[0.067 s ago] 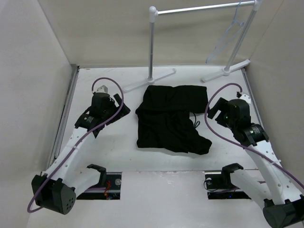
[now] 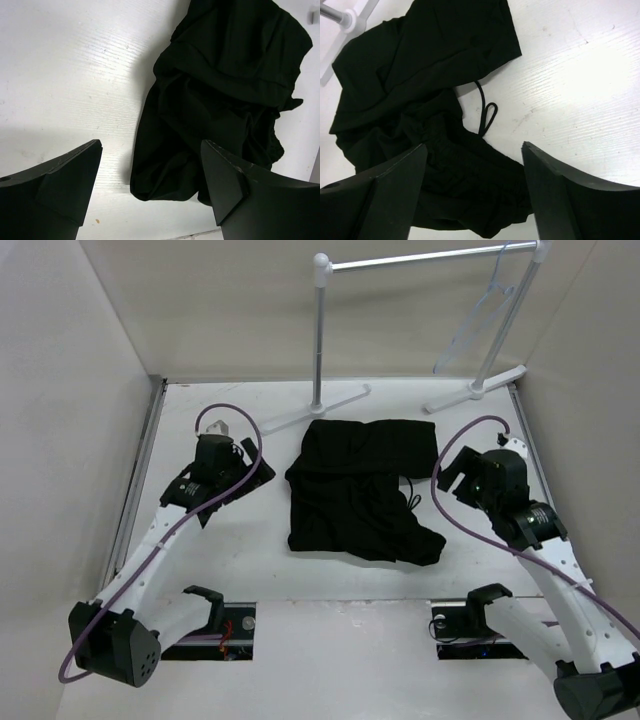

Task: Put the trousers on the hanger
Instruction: Flatten out the trousers at the center of the board.

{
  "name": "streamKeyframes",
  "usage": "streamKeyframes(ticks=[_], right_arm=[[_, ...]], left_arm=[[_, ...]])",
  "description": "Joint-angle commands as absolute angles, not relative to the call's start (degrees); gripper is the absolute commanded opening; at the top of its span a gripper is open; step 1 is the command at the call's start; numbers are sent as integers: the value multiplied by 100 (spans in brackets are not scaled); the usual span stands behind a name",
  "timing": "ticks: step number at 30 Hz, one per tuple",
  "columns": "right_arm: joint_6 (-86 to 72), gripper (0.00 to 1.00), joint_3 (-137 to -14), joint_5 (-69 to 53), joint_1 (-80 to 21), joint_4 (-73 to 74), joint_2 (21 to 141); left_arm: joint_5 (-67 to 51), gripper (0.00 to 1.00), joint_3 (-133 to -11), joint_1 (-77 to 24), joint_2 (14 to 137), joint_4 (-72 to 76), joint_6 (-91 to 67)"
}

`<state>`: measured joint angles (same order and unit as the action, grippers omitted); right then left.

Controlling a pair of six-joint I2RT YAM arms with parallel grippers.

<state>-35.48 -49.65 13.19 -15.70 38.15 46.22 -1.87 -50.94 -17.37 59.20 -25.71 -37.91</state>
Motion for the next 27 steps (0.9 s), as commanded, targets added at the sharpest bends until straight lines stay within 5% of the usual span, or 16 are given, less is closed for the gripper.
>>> streamKeyframes(ticks=[1,4,7,10,13,15,18,23,25,27], right_arm=[[-3358,70,-5009,1134,-1595,3559,4588],[-3401,19,-5045,897,-1831,3603,4597],[-3436,6,-5010,607,-2104,3577,4754],[-3498,18,-4931,510,-2490,3358,4983],[-3489,62,-4747,422,-3008,2902,5351],[-3489,77,-4641,422,-3176,2577,5588],[-3454,81,-4597,396,-3186,2225,6081],[-3507,80,-4474,317,-2843,1627,6932],[-3507,78,-4474,159,-2791,1293,7512],[-3516,64,-4447,106,-2790,1064,7672]], left_arm=[[-193,80,-5195,-1727,5949,-2383,-3726],[-123,74,-5045,-1920,6082,-2312,-3744],[-88,45,-4887,-1964,6047,-2303,-3753],[-44,31,-4668,-2174,6108,-2382,-3797],[-184,48,-4448,-2490,6266,-2347,-3858],[-211,63,-4342,-2658,6380,-2303,-3946],[-298,72,-4193,-3000,6670,-1961,-4139],[-308,72,-4140,-3519,7460,-1504,-4227],[-281,65,-4052,-3616,7900,-1100,-4420],[-386,49,-4008,-3616,8155,-810,-4534]])
